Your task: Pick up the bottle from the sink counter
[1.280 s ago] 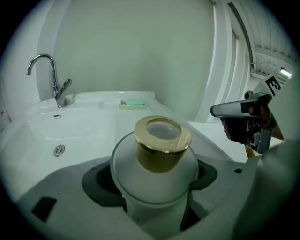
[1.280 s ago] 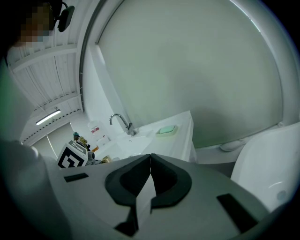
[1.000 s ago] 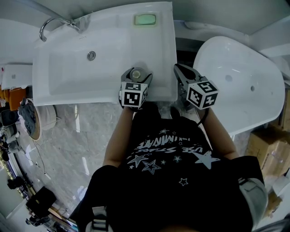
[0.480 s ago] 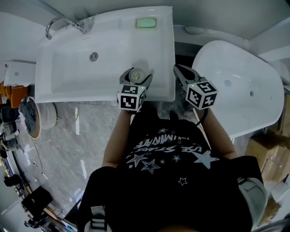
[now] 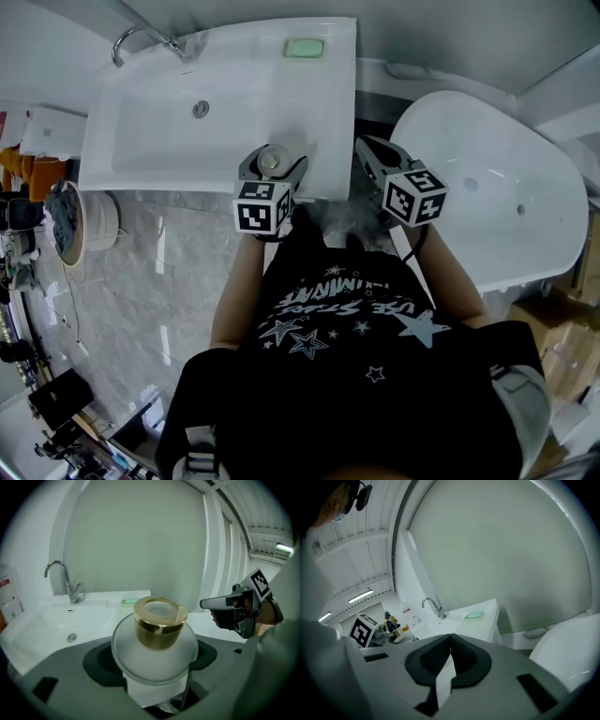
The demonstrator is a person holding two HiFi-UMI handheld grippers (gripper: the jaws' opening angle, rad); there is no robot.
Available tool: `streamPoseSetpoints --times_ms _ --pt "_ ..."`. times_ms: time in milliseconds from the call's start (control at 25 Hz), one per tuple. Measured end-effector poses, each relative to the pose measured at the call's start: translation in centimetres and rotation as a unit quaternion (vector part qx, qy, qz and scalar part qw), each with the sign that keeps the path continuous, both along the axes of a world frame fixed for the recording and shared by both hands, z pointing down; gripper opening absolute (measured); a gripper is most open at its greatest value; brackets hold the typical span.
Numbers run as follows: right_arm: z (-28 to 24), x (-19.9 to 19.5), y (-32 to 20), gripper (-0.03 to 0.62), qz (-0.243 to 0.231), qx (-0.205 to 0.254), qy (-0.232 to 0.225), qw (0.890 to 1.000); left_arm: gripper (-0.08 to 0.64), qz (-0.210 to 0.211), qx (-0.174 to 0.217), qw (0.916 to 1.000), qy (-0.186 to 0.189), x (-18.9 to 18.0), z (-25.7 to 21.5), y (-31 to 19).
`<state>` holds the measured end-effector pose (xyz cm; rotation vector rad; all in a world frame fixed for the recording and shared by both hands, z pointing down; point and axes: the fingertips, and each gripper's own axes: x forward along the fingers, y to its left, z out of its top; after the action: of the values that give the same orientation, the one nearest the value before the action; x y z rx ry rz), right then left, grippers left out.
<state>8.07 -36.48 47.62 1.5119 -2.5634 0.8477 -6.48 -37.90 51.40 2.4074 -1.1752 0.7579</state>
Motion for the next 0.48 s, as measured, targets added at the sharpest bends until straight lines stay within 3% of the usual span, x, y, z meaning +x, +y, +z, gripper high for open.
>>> streamPoseSetpoints --times_ms 480 --pt "0.5 -0.4 6.7 0.006 -0.094 -0.008 0.002 0.996 0.359 -0.09 0.006 0.9956 0.024 -0.6 -1.7 9.3"
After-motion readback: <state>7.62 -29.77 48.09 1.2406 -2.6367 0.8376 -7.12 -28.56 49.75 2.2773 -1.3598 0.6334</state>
